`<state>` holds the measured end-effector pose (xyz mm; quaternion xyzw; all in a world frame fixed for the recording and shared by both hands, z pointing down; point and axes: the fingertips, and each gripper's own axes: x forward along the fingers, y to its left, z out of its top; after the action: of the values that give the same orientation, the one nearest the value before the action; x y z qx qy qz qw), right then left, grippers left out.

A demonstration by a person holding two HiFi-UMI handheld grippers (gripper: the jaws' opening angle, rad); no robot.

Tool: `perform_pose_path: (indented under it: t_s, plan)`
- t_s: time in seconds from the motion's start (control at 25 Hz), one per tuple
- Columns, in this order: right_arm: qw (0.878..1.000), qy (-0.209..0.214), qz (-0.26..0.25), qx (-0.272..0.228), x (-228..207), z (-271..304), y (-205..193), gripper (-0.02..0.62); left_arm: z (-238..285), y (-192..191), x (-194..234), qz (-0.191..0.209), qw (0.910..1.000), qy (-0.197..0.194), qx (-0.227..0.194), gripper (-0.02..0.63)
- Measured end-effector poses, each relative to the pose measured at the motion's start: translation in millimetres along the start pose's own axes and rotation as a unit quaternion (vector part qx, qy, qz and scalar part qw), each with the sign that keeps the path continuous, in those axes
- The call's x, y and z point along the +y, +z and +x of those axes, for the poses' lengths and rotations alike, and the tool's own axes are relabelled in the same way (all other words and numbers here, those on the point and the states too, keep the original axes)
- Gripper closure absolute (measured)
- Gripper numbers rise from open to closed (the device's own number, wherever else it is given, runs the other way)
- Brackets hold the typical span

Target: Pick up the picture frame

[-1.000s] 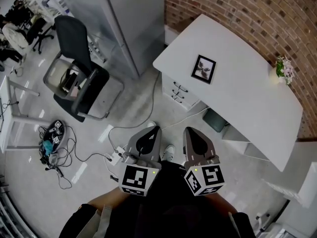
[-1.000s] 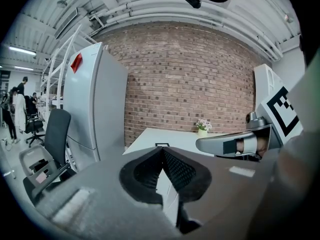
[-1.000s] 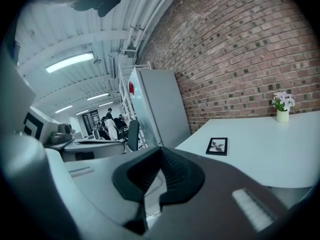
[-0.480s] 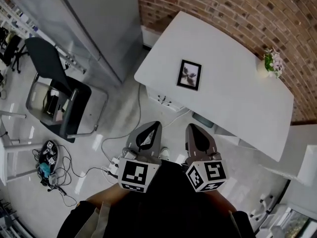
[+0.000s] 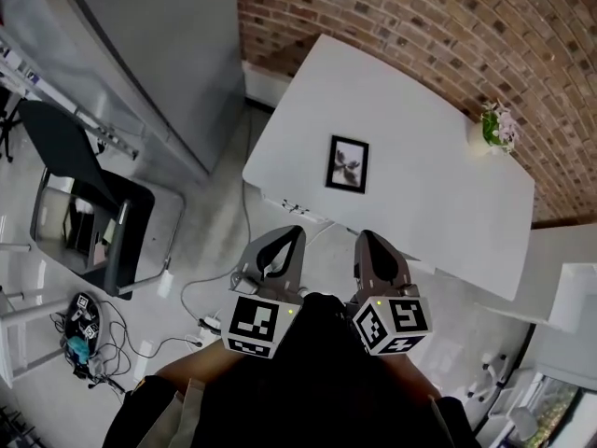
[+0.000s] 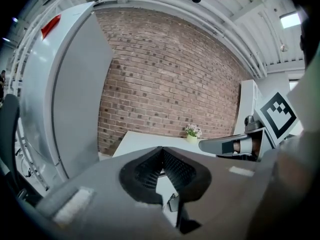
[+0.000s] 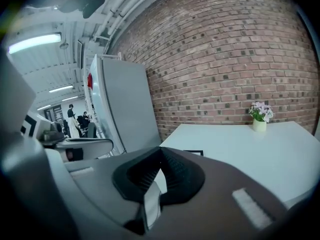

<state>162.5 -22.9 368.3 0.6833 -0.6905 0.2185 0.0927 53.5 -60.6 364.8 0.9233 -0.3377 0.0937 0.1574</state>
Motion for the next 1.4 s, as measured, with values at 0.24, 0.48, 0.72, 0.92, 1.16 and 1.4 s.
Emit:
perform_pose_path:
  t_s: [0.24,0.48,0.72,0.92,1.16,1.4]
  plan:
    - [1.000,-0.007,0.005,0.012,-8,19,2,0.594,21,1,8,-0.011,0.9998,-0.012,0.012,0.609]
    - [0.999,0.010,0.002,0.032,-28,45,-1,0.594,56,-1,12,-0.025,0.9994,0.004,0.022,0.609]
    - [0.997,0.011,-0.008,0.080,-67,78,-17,0.594,102,-26,16,-0.051,0.9969,0.016,0.058,0.609]
    - [0.991,0.025,-0.004,0.129,-93,104,-46,0.592,137,-64,10,-0.083,0.9907,0.014,0.107,0.607]
    - [0.986,0.024,0.007,0.164,-122,127,-72,0.592,169,-87,14,-0.076,0.9876,0.035,0.133,0.583]
    - [0.980,0.031,0.013,0.194,-141,151,-90,0.552,201,-117,24,-0.074,0.9799,0.052,0.178,0.552]
